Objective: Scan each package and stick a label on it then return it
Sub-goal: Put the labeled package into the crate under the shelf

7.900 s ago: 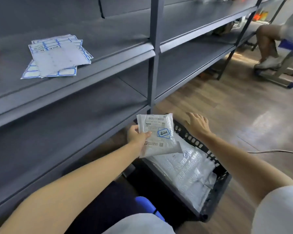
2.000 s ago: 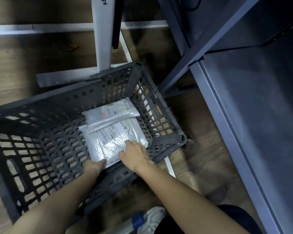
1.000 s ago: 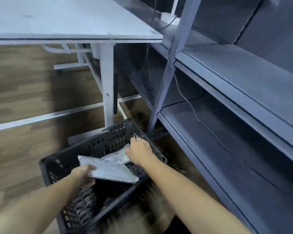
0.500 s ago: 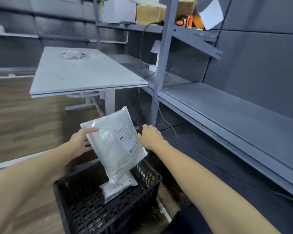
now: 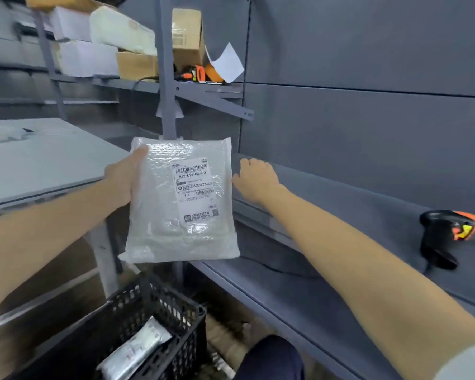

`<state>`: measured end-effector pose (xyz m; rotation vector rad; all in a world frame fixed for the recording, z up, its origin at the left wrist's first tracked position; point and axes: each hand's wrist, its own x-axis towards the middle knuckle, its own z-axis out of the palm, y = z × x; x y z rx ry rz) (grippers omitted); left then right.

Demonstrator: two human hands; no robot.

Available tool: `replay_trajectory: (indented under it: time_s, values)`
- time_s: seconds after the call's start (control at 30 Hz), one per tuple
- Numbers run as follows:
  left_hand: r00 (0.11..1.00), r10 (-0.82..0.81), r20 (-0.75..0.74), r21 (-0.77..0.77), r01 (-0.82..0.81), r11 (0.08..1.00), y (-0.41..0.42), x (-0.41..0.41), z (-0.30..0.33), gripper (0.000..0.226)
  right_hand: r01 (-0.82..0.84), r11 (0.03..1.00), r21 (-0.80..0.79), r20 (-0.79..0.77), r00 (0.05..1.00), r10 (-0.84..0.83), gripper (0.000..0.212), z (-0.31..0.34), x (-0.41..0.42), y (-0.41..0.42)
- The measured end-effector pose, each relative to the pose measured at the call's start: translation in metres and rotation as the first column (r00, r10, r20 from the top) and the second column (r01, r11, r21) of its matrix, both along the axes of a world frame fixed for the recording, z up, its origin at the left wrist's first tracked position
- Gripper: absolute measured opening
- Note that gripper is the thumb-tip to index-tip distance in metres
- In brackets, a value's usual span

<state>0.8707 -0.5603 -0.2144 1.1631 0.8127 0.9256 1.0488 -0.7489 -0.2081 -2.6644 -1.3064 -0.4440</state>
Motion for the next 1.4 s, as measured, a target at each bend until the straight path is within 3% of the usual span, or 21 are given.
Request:
replay_trajectory:
  time_s: [0.17, 0.4, 0.57, 0.67, 0.97, 1.1, 1.27, 1.4]
  values:
    - [0.997, -0.026, -0.072, -0.002, 0.026, 1.0, -0.04, 0.082, 0.027, 0.1, 0.231, 0.973, 0.014, 0.01, 0.973, -0.231, 0.037, 0.017, 0.053, -0.073]
    - [0.975, -0.2, -0.101, 0.007, 0.201, 0.98, -0.105, 0.181, 0.03, 0.102, 0.506, 0.862, -0.008, 0.022, 0.862, -0.506, 0.04, 0.021, 0.103, -0.177]
    - [0.939, -0.333, -0.081, -0.003, 0.334, 0.943, -0.145, 0.233, 0.034, 0.087, 0.637, 0.771, -0.007, 0.014, 0.771, -0.637, 0.039, 0.018, 0.117, -0.239]
    - [0.923, -0.383, -0.041, 0.003, 0.384, 0.923, -0.166, 0.255, 0.032, 0.048, 0.688, 0.725, -0.012, 0.001, 0.725, -0.688, 0.038, 0.014, 0.118, -0.264]
    - [0.888, -0.459, 0.024, 0.158, 0.45, 0.879, -0.203, 0.288, 0.032, 0.055, 0.751, 0.661, 0.006, -0.054, 0.66, -0.749, 0.038, 0.002, 0.13, -0.286]
    - [0.818, -0.573, -0.06, 0.205, 0.571, 0.795, -0.199, 0.296, 0.024, 0.025, 0.741, 0.672, -0.007, -0.062, 0.67, -0.74, 0.036, -0.008, 0.138, -0.287]
    - [0.866, -0.491, -0.089, 0.349, 0.489, 0.799, -0.195, 0.302, -0.001, 0.034, 0.747, 0.664, 0.027, -0.11, 0.662, -0.741, 0.036, -0.016, 0.147, -0.285]
    - [0.89, -0.424, -0.17, 0.365, 0.456, 0.812, -0.198, 0.306, -0.023, 0.049, 0.811, 0.581, 0.066, -0.217, 0.58, -0.785, 0.044, -0.025, 0.153, -0.281]
